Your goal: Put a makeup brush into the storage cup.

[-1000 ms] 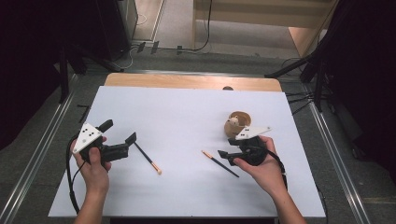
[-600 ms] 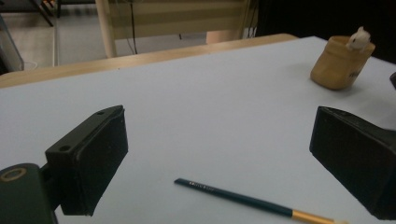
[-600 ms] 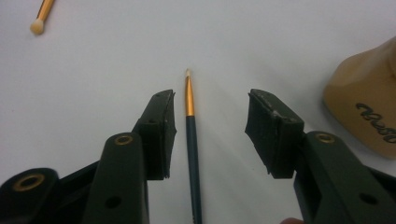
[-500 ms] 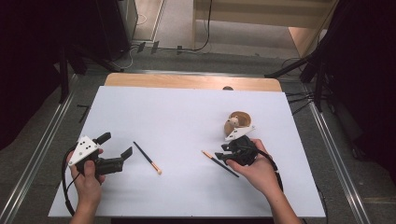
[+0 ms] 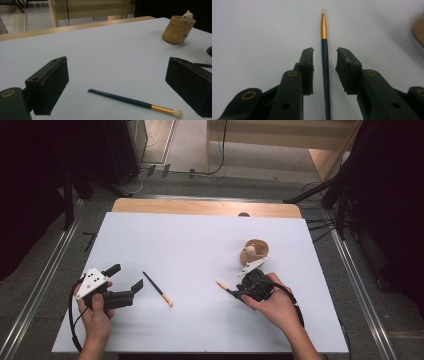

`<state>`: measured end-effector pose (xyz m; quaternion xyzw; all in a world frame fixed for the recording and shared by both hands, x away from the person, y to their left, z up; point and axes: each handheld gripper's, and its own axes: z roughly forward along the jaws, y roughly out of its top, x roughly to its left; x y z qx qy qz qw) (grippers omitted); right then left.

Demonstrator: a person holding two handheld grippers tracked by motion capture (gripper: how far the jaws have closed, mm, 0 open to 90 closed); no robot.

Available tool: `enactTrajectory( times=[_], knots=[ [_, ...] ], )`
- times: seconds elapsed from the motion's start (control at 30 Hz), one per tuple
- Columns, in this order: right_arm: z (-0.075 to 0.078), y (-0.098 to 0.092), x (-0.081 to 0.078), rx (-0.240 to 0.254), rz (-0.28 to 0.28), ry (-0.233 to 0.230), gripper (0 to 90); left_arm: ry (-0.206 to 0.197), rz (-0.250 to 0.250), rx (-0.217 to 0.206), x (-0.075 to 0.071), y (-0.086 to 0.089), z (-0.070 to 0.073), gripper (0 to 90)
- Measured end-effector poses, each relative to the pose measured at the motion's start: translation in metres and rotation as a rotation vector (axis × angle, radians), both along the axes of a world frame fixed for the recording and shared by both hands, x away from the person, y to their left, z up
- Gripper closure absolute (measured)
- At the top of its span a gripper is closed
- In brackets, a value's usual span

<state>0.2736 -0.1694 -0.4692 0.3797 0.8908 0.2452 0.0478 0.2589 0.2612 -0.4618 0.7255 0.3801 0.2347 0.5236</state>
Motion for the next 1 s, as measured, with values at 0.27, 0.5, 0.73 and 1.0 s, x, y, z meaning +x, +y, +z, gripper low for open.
enactTrajectory(
  times=[0.27,0.5,0.73,1.0],
  knots=[
    [-0.009,0.006,0.001,-0.058,0.005,0.048,67.0,0.002,-0.007,0.008,0.000,-0.003,0.000,5.1],
    [-0.015,0.009,-0.001,-0.105,0.015,0.067,70.0,0.001,-0.007,0.006,0.000,-0.003,0.000,5.2],
    [-0.016,0.010,-0.003,-0.129,0.010,0.060,76.2,0.000,-0.013,-0.003,0.000,-0.005,0.002,5.2],
    [-0.018,0.010,-0.006,-0.130,-0.008,0.036,85.4,0.001,-0.016,0.000,0.000,-0.009,0.003,5.2]
  ],
)
